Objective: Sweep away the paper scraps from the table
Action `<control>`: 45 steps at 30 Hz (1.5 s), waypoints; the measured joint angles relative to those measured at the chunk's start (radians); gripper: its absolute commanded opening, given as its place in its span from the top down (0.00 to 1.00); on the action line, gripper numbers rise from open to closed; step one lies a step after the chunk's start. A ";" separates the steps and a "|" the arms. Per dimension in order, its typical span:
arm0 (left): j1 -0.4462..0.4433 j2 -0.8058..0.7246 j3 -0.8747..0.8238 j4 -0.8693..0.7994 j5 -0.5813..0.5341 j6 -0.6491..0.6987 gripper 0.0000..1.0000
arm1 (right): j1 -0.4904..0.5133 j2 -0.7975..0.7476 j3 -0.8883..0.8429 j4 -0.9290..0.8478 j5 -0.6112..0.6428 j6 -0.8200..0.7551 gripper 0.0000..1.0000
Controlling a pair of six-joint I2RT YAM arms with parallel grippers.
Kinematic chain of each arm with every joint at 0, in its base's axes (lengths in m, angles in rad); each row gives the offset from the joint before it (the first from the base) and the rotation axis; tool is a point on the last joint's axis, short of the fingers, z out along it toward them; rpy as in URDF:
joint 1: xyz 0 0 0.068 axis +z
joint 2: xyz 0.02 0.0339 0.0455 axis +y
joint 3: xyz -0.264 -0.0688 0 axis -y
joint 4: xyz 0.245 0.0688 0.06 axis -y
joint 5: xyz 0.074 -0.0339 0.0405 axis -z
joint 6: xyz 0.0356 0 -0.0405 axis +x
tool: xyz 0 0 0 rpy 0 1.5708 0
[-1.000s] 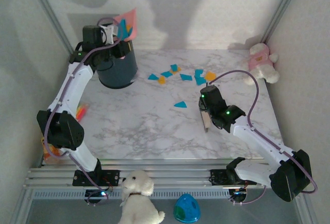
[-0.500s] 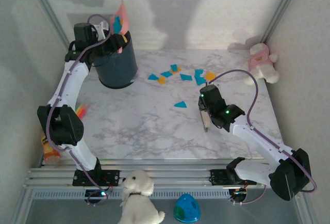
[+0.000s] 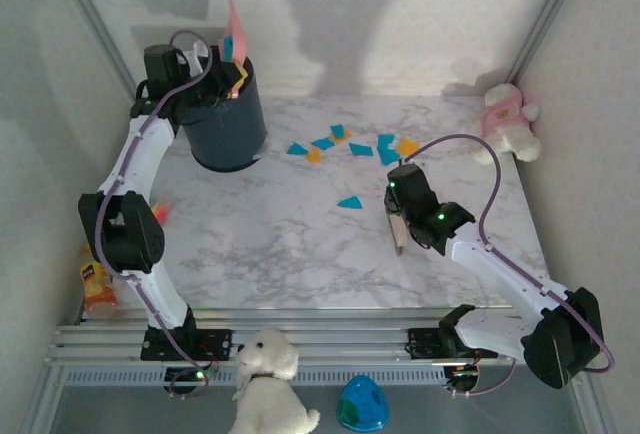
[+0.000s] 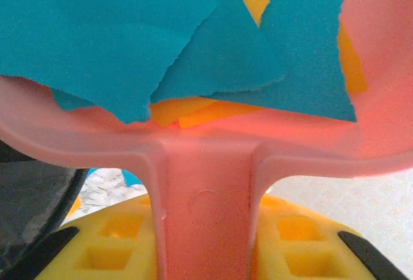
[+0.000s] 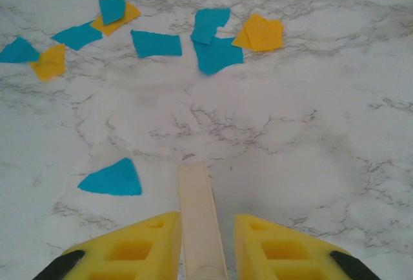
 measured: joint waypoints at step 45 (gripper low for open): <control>0.016 0.010 -0.328 0.766 0.033 -0.783 1.00 | 0.000 0.014 0.021 -0.008 -0.002 0.000 1.00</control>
